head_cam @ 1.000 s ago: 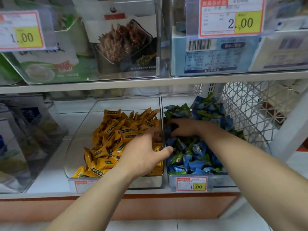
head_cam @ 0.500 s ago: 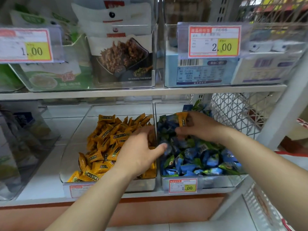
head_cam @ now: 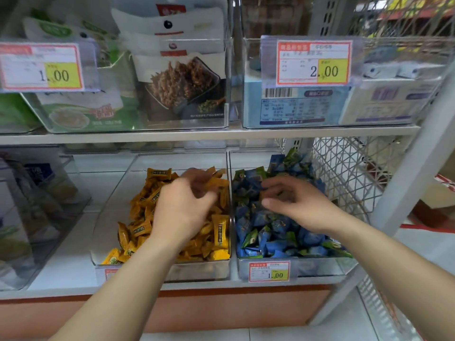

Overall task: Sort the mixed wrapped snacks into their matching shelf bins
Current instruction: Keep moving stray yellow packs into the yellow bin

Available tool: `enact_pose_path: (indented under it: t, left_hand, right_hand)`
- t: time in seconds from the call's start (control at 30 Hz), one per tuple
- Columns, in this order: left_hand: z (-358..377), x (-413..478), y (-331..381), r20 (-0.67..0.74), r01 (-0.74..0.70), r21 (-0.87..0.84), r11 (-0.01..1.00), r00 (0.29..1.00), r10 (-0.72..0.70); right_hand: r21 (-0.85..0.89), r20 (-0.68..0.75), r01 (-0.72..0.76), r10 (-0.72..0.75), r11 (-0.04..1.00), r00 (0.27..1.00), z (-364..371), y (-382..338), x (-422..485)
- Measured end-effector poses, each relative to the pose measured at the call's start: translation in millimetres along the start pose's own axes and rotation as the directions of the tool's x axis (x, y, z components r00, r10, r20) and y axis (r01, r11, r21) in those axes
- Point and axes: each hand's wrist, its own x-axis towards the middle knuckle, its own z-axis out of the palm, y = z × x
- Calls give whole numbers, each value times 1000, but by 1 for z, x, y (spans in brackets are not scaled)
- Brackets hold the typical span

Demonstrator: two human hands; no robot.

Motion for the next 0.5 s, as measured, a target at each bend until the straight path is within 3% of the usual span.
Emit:
enact_pose_path:
  t: [0.07, 0.17, 0.3, 0.4, 0.5]
  left_hand:
    - [-9, 2, -14, 12, 70, 182, 981, 997, -74]
    - [-8, 1, -18, 30, 6, 247, 969, 999, -14]
    - [12, -7, -12, 227, -53, 207, 977, 974, 5]
    - [25, -12, -11, 342, -103, 275, 956, 940, 2]
    - [28, -10, -13, 351, -117, 265, 957, 936, 18]
  right_hand:
    - [-97, -48, -11, 6, 995, 999, -1, 5, 14]
    - [-310, -34, 18, -30, 951, 999, 0, 8, 44]
    - [-587, 186, 127, -19, 800, 982, 10, 14, 95]
    - [-618, 305, 117, 101, 777, 947, 26, 22, 124]
    - [-648, 308, 68, 179, 758, 934, 34, 34, 140]
